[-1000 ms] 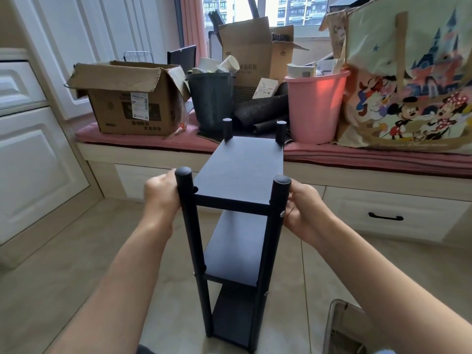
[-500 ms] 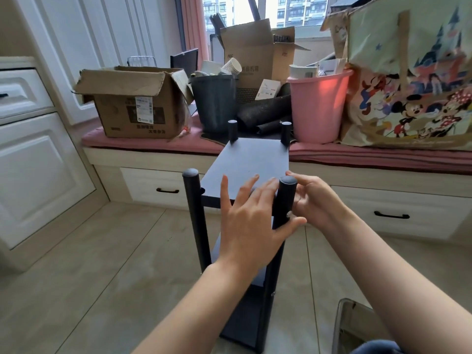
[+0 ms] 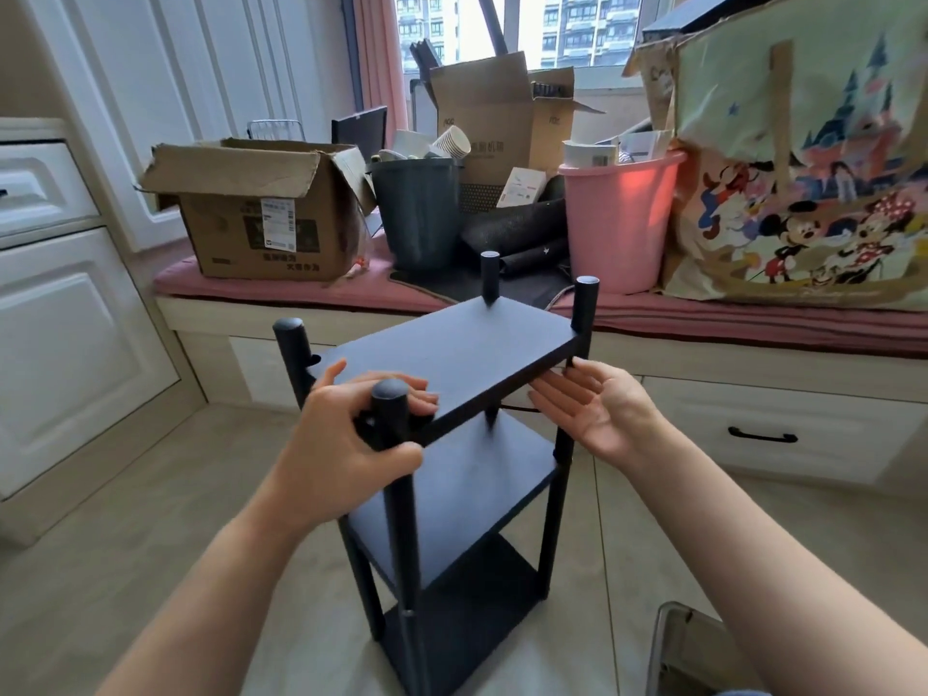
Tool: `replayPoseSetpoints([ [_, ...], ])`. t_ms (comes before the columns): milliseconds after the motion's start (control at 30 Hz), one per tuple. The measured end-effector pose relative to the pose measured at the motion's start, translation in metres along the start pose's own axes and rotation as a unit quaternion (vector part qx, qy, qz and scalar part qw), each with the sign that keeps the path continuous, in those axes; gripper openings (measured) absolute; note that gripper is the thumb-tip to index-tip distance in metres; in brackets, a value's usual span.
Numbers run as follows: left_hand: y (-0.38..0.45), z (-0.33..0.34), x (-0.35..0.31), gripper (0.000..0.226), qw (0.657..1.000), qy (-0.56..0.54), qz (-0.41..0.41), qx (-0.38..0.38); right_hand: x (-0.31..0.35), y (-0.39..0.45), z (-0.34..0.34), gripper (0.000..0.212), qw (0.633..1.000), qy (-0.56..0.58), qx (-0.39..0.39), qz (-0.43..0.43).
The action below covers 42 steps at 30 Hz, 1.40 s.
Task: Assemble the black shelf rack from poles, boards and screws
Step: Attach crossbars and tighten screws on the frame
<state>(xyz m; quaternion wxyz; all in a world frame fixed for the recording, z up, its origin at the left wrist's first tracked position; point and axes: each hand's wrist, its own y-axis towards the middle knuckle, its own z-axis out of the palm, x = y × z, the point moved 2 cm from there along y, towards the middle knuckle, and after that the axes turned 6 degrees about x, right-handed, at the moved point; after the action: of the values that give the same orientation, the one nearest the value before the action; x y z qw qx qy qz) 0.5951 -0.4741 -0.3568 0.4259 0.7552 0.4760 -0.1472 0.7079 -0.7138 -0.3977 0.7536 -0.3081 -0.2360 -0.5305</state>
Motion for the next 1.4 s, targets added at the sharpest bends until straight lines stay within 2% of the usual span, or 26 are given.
replayPoseSetpoints([
  [67,-0.006,-0.015,0.005,0.037,1.0,-0.008,-0.023,-0.017,0.006,0.004,-0.012,0.021,0.989,-0.09,-0.098,-0.065],
  [133,-0.013,-0.028,0.01,0.035,0.997,-0.02,-0.054,-0.05,0.01,0.008,-0.023,0.033,0.956,-0.227,-0.153,-0.103],
  [167,-0.016,-0.033,0.012,0.038,0.995,-0.034,-0.067,-0.068,0.01,0.008,-0.024,0.04,0.933,-0.307,-0.15,-0.108],
  [233,-0.019,-0.041,0.017,0.056,0.99,-0.031,-0.089,-0.107,0.004,0.008,-0.019,0.046,0.893,-0.428,-0.089,-0.105],
  [300,-0.021,-0.045,0.022,0.065,0.982,0.043,-0.1,-0.152,-0.006,0.008,-0.011,0.042,0.871,-0.477,-0.038,-0.112],
  [367,-0.02,-0.043,0.022,0.068,0.961,0.179,-0.09,-0.188,-0.01,0.008,-0.007,0.03,0.85,-0.504,-0.039,-0.145],
  [433,-0.016,-0.032,0.015,0.068,0.917,0.345,-0.031,-0.198,-0.012,0.007,-0.007,0.019,0.838,-0.519,-0.045,-0.164],
  [500,-0.011,-0.009,0.002,0.06,0.901,0.391,0.045,-0.185,-0.014,0.004,-0.006,0.016,0.82,-0.545,-0.033,-0.169],
  [567,-0.009,0.025,-0.011,0.047,0.929,0.325,0.08,-0.156,-0.016,0.0,-0.004,0.017,0.806,-0.568,-0.011,-0.167],
  [600,-0.009,0.041,-0.017,0.041,0.955,0.254,0.064,-0.136,-0.017,-0.003,-0.004,0.018,0.802,-0.575,0.001,-0.166],
  [667,-0.009,0.065,-0.024,0.031,0.991,0.076,-0.06,-0.088,-0.018,-0.008,-0.004,0.022,0.8,-0.577,0.018,-0.165],
  [700,-0.007,0.075,-0.022,0.029,0.988,0.001,-0.148,-0.039,-0.018,-0.01,-0.004,0.024,0.801,-0.576,0.021,-0.164],
  [767,0.0,0.089,-0.011,0.02,0.948,-0.126,-0.291,0.037,-0.019,-0.015,-0.005,0.019,0.803,-0.574,0.027,-0.16],
  [800,0.003,0.092,-0.007,0.018,0.916,-0.212,-0.338,0.046,-0.019,-0.018,-0.005,0.017,0.803,-0.574,0.031,-0.158],
  [867,0.01,0.098,-0.003,0.032,0.834,-0.399,-0.381,0.005,-0.021,-0.025,-0.006,0.015,0.805,-0.572,0.036,-0.156],
  [933,0.018,0.101,0.002,0.05,0.768,-0.518,-0.37,-0.07,-0.023,-0.032,-0.005,0.015,0.804,-0.574,0.043,-0.152],
  [1000,0.025,0.101,0.005,0.053,0.733,-0.579,-0.335,-0.12,-0.024,-0.037,-0.005,0.016,0.797,-0.582,0.053,-0.149],
  [1167,0.04,0.102,0.003,0.02,0.646,-0.686,-0.281,-0.185,-0.025,-0.044,0.001,0.019,0.781,-0.604,0.053,-0.15],
  [1233,0.043,0.102,0.002,0.019,0.632,-0.709,-0.262,-0.17,-0.025,-0.045,0.002,0.02,0.779,-0.607,0.051,-0.149],
  [1400,0.046,0.088,0.009,0.021,0.656,-0.696,-0.254,-0.14,-0.031,-0.047,0.001,0.016,0.78,-0.602,0.056,-0.163],
])
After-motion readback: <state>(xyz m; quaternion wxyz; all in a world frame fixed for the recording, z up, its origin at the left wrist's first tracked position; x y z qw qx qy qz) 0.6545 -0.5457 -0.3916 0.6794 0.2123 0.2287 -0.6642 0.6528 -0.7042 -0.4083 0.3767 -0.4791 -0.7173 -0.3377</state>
